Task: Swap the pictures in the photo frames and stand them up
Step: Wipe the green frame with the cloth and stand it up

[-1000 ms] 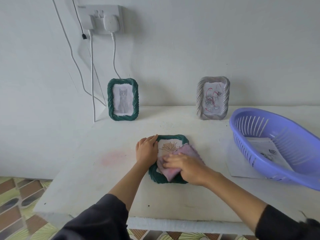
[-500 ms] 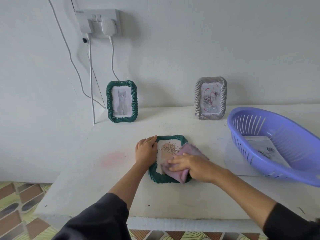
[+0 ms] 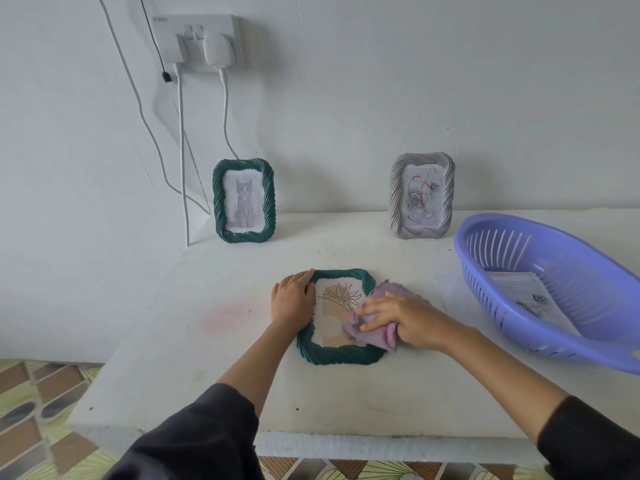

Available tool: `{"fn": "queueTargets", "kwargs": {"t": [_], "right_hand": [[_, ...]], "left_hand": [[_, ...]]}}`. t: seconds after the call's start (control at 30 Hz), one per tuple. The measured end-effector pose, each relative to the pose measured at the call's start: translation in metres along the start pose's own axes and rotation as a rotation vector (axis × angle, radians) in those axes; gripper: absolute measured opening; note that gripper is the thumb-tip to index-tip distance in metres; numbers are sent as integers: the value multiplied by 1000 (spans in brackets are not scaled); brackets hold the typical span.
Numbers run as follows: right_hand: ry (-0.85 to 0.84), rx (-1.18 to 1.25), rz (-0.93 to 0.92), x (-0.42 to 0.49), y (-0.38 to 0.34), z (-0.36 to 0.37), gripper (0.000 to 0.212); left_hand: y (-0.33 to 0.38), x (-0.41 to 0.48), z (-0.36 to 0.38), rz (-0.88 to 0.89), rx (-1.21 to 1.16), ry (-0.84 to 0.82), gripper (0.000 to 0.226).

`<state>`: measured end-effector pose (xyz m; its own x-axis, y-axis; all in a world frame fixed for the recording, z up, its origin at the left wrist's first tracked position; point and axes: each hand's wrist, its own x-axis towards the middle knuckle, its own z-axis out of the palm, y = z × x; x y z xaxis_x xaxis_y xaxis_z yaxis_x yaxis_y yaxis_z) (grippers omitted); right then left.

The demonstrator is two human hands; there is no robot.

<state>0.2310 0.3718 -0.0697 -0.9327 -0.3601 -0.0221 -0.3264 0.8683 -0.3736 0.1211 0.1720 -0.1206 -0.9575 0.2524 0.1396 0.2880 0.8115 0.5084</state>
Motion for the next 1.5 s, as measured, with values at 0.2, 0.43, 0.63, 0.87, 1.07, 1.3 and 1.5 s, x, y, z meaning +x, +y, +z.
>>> {"fn": "queueTargets", "kwargs": {"t": [0.2, 0.43, 0.63, 0.87, 1.07, 1.3, 1.5], "right_hand": [[122, 69, 95, 33, -13, 6, 30], [-44, 12, 16, 4, -4, -2, 45], [104, -12, 105, 39, -2, -6, 36], [-41, -8, -49, 9, -6, 7, 44], [50, -196, -1, 20, 5, -13, 40], [-30, -175, -55, 9, 9, -8, 42], [12, -195, -104, 16, -6, -5, 39]], "left_hand": [[0, -1, -1, 1, -23, -28, 44], [0, 0, 0, 1, -25, -22, 44], [0, -1, 0, 6, -18, -17, 43], [0, 0, 0, 9, -26, -2, 43], [0, 0, 0, 4, -31, -2, 43], [0, 0, 0, 6, -14, 0, 43], [0, 0, 1, -3, -28, -13, 43]]}}
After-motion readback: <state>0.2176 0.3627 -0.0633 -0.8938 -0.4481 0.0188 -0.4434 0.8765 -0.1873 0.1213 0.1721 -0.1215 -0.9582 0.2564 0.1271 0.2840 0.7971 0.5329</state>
